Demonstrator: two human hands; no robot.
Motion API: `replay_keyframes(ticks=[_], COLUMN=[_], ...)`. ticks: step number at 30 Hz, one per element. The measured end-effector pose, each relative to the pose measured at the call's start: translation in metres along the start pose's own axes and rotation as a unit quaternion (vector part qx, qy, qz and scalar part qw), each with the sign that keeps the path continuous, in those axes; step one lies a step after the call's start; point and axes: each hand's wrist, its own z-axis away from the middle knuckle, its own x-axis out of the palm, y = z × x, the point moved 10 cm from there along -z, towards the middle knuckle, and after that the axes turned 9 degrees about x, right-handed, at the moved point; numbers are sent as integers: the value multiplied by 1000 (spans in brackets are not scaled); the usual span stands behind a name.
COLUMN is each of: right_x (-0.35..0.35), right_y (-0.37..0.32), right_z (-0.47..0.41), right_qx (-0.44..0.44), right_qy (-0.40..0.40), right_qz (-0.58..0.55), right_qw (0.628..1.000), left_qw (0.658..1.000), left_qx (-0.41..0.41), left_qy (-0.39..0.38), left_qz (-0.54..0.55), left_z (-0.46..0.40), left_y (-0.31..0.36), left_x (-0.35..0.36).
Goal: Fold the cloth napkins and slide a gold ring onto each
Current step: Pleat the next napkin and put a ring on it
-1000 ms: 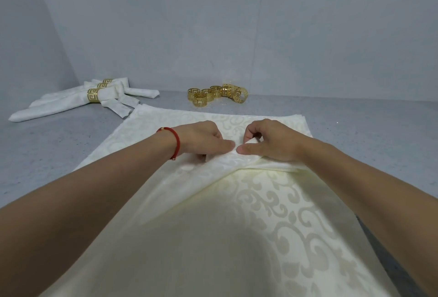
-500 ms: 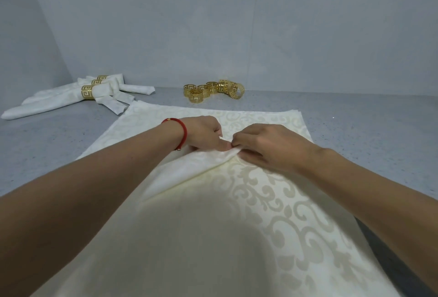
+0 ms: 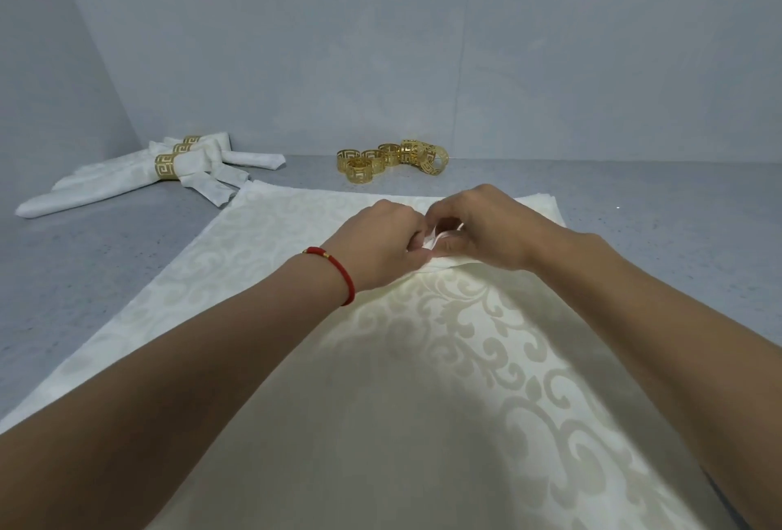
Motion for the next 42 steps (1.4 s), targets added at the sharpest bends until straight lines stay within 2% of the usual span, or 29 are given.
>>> replay_keyframes(ticks=[3,10,13,16,18,21,23,26,29,34,37,42], right_x=[1,8,6,4,0,-2,-8,-29,-33,-20,-7,37], right_y=[-1,3,4,8,11,15,21,31,46,60,47,18], right_z=[10,26,29,26,19,12,12,5,-13,-52,-88,-161], right_qx=[-1,-50,-72,-65,-48,-1,42,96,156,241,235,197], right_qy=[38,84,125,126,109,39,16,66,108,190,196,115], right_qz=[14,72,55,21,-11,-74,-102,-92,-91,-49,-33,-9], right_qw=[999,993,988,990,993,997,994,989,978,950,952,974], left_qw=[1000,995,995,997,999,999,999,997,994,972,960,946], left_qx=[-23,-65,-70,-58,-46,-37,-40,-61,-99,-197,-226,-242], left_qy=[-4,59,48,23,18,19,20,30,39,121,138,187], left_qz=[15,43,56,36,16,2,20,34,-4,-42,-90,-111], left_z=[-4,3,2,1,-2,-5,-6,-1,12,48,67,88], left_y=[-6,-13,-13,-7,-3,4,5,-10,-49,-127,-152,-172], left_x=[1,2,4,8,7,5,4,-3,-15,-72,-76,-57])
